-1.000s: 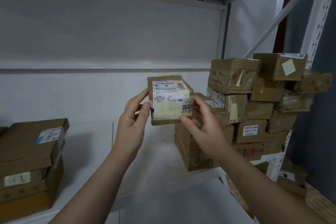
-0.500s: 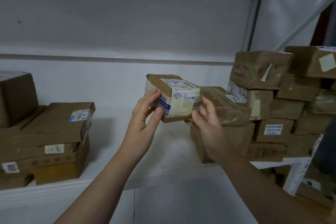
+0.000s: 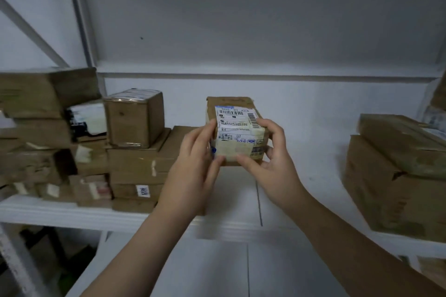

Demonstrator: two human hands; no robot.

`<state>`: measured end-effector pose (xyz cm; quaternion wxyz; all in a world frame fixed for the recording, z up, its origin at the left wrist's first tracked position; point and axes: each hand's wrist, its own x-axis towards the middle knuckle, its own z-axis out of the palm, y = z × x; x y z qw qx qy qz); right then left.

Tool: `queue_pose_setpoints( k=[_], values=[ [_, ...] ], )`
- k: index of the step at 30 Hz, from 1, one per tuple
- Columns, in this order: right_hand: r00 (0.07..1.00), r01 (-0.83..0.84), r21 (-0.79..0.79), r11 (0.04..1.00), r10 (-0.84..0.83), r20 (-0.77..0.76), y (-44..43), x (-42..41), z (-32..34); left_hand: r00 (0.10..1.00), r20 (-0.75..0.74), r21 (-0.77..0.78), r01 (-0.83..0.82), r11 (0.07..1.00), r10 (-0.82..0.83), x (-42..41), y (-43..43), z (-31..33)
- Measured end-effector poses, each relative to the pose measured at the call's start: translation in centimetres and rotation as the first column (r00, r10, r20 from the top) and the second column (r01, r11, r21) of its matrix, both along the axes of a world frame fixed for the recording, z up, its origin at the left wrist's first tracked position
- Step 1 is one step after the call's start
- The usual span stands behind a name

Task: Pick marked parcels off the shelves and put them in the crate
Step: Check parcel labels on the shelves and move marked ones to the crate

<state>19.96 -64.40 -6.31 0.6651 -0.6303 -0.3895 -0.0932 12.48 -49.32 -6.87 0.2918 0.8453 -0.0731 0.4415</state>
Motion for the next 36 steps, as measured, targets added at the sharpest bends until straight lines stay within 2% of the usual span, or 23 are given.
queue_pose_setpoints(
  k=[2,4,7,10,18,24,29,36],
  values=[
    [1.000,0.020,-0.012,1.000,-0.020,-0.004,3.2,0.0,0.3,0.970,0.095,0.200,-0.240,0.950,0.225,-0.6,3.3,1.1],
    [0.997,0.073,-0.049,0.996,-0.073,-0.003,6.0,0.3,0.6,0.903,0.178,0.337,-0.429,0.838,0.390,-0.9,6.5,2.3],
    [0.984,0.177,-0.122,0.977,-0.179,-0.002,9.2,0.9,1.3,0.839,0.154,0.452,-0.529,0.718,0.522,-0.7,10.6,4.0],
    [0.960,0.281,-0.236,0.930,-0.277,0.051,11.9,1.4,1.5,0.795,0.040,0.504,-0.539,0.675,0.606,-0.1,14.0,4.5],
    [0.915,0.404,-0.368,0.838,-0.369,0.165,15.5,2.0,1.2,0.838,0.072,0.522,-0.494,0.696,0.540,0.5,16.4,4.2],
    [0.899,0.437,-0.509,0.742,-0.366,0.240,15.2,2.6,1.4,0.857,0.105,0.526,-0.479,0.703,0.505,0.7,16.4,4.2],
    [0.877,0.480,-0.491,0.726,-0.383,0.291,14.3,2.2,2.3,0.882,0.188,0.513,-0.464,0.723,0.433,1.1,15.1,4.7],
    [0.771,0.635,-0.430,0.642,-0.500,0.393,8.6,1.7,2.9,0.946,0.180,0.490,-0.324,0.809,0.270,2.7,9.2,5.3]
  ],
)
